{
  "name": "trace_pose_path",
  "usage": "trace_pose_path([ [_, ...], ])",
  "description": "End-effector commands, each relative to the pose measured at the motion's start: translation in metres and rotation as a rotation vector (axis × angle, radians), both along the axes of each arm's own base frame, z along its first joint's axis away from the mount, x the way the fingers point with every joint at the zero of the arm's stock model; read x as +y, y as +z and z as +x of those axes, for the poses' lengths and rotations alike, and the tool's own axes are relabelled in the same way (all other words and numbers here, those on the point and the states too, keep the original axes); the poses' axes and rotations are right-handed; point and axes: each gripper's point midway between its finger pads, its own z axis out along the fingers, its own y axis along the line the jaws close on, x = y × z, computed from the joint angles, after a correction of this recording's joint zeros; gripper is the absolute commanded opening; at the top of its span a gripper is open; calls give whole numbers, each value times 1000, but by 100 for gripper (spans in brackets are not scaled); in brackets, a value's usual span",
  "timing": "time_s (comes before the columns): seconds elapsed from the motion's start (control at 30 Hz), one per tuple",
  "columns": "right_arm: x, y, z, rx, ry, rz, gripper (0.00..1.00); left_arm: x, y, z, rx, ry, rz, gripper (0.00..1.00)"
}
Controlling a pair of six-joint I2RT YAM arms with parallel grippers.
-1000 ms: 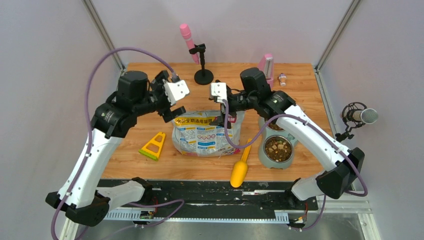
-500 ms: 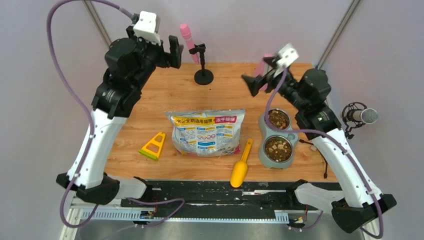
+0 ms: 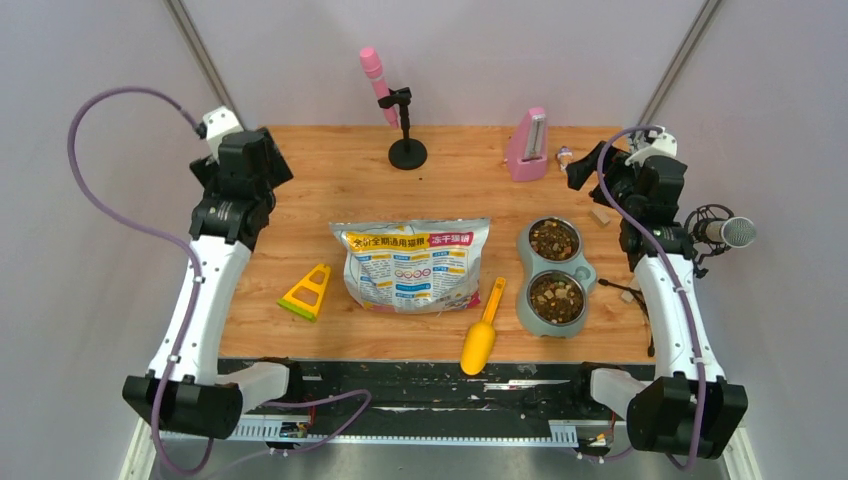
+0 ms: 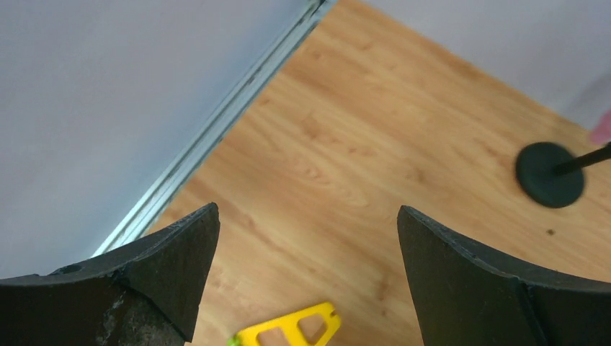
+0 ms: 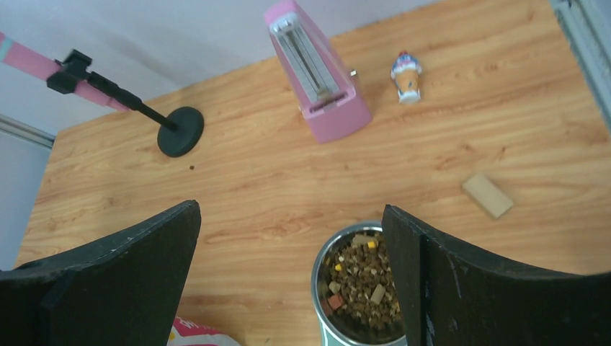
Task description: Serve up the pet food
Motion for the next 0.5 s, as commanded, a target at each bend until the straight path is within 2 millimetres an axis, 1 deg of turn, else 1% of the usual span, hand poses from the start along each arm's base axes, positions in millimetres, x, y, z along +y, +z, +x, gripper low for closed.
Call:
trace_pose_path([
  [0.0,4,-13,-12,26,-20,79,100,12,-56,-30,42,86,-142,100],
  [0.07,1,-20,-17,36,-41,83,100,16,-69,-40,61,101,-144,100],
  [0.1,-1,-20,-19,33,-58,90,100,17,-70,-43,61,108,-144,100],
  [0.17,-3,-18,-23,22,-79,90,100,20,-66,-52,45,122,-146,100],
  [0.2,-5,-19,-26,19,-89,86,100,20,-61,-55,30,118,-148,100],
  [0.3,-9,-17,-33,1,-115,74,100,18,-51,-61,-1,98,-154,100],
  [0.4,-12,-14,-38,-17,-138,78,100,16,-48,-64,-18,78,-162,100],
  [0.47,-9,-8,-41,-33,-119,81,100,15,-48,-66,-20,71,-163,100],
])
